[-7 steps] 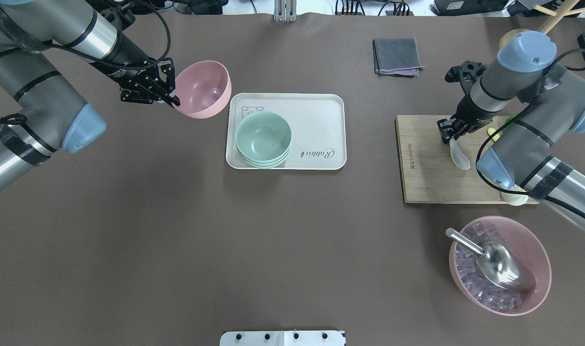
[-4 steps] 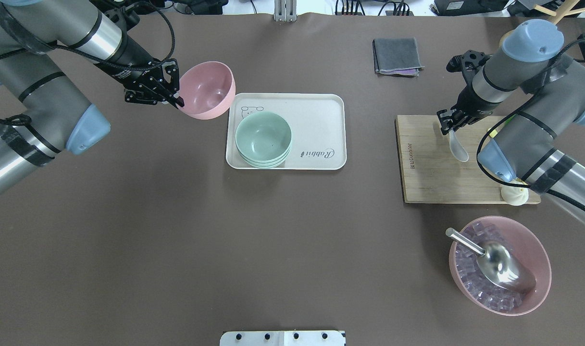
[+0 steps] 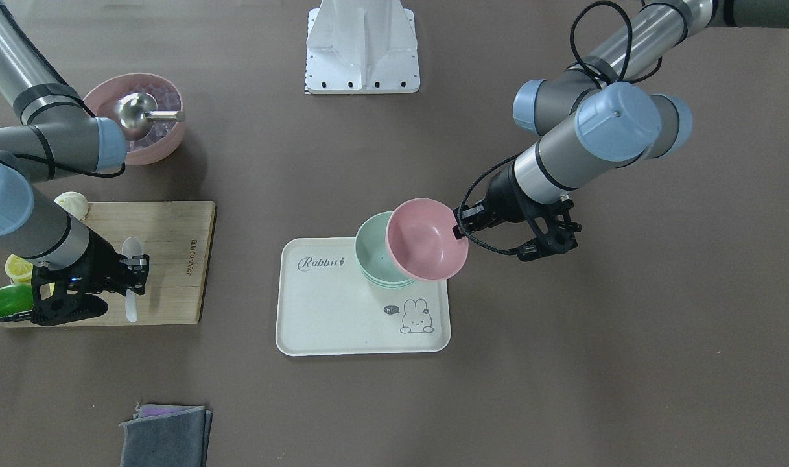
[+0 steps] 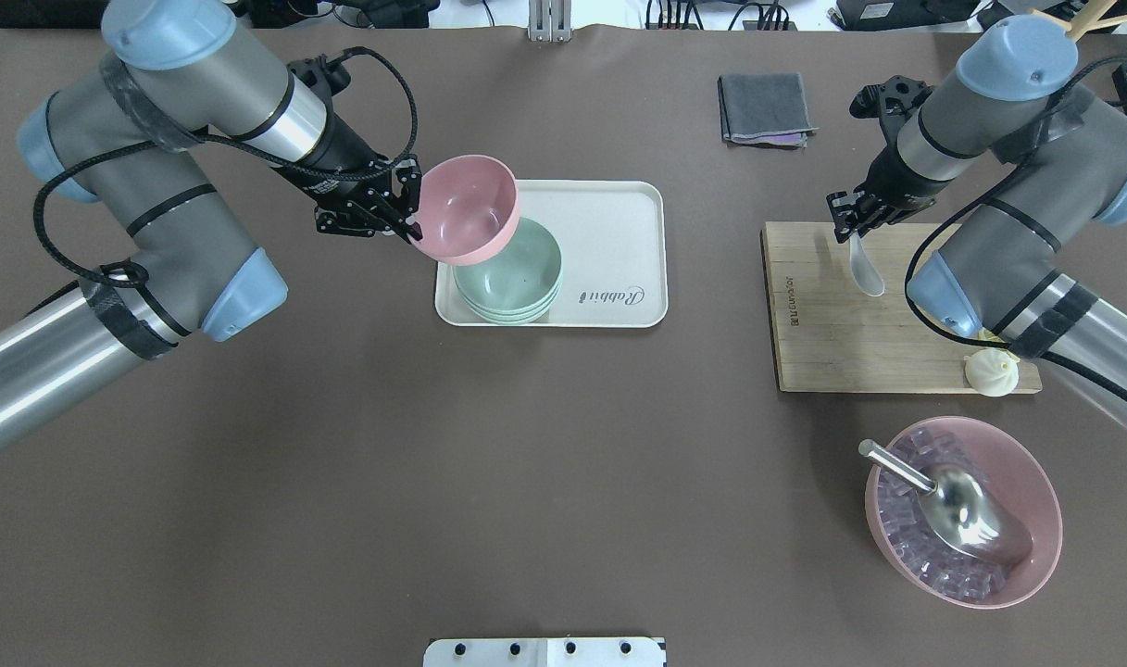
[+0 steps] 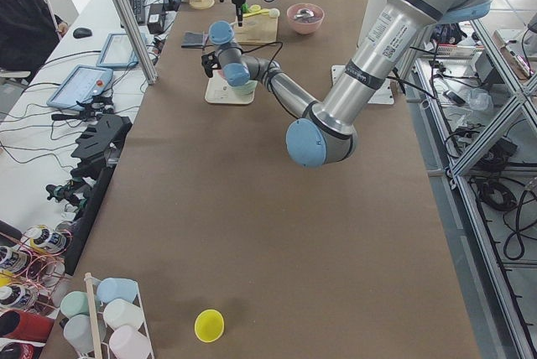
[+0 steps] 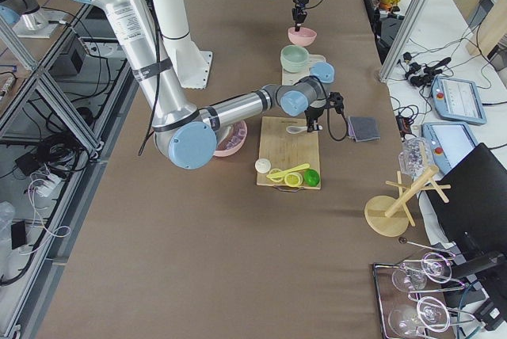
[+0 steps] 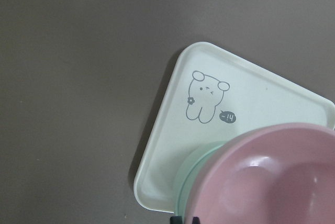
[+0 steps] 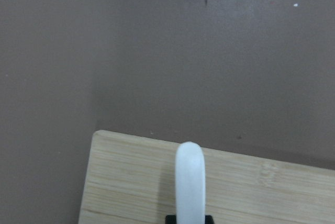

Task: Stack pink bowl on green and place spoon
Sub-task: 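Lower the pink bowl onto the green bowls while the right gripper lifts the spoon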

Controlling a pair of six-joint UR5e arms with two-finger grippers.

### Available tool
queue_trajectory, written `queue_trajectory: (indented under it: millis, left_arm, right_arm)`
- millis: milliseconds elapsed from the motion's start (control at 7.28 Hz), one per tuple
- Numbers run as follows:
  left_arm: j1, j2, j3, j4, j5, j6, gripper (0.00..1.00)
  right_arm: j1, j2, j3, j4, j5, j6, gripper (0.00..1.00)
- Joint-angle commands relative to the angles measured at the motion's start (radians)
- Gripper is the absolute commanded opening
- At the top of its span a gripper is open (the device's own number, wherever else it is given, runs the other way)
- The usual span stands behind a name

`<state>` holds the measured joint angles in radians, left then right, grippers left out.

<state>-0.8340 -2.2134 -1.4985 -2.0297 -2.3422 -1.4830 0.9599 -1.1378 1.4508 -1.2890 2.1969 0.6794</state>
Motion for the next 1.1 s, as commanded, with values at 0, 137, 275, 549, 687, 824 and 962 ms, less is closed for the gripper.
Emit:
queue_trajectory:
  millis: [0,137,275,549,687,824,962]
  left_arm:
    - [0.048,-0.006,0.009,-0.003,0.046,-0.002,0.00]
    - [0.056,-0.011,0.009,-0.003,0.046,0.000,0.00]
    - [0.064,-0.014,0.009,-0.003,0.046,0.000,0.00]
    - [0.065,-0.020,0.011,-0.003,0.046,0.001,0.00]
    - [0.065,-0.023,0.012,-0.003,0.046,0.001,0.00]
    - [0.065,-0.026,0.020,-0.004,0.046,0.001,0.00]
    - [0.065,-0.040,0.033,-0.006,0.047,0.003,0.00]
  right_arm:
    - [0.002,0.023,0.002,0.001,0.001,0.026,0.00]
    - [0.002,0.027,0.003,0.001,0.003,0.026,0.00]
    - [0.003,0.030,0.003,-0.001,0.003,0.026,0.00]
    - [0.003,0.032,0.003,0.001,0.003,0.026,0.00]
    - [0.003,0.032,0.003,-0.001,0.003,0.026,0.00]
    - [0.003,0.032,0.003,-0.001,0.003,0.026,0.00]
    - [0.003,0.032,0.003,0.000,0.003,0.026,0.00]
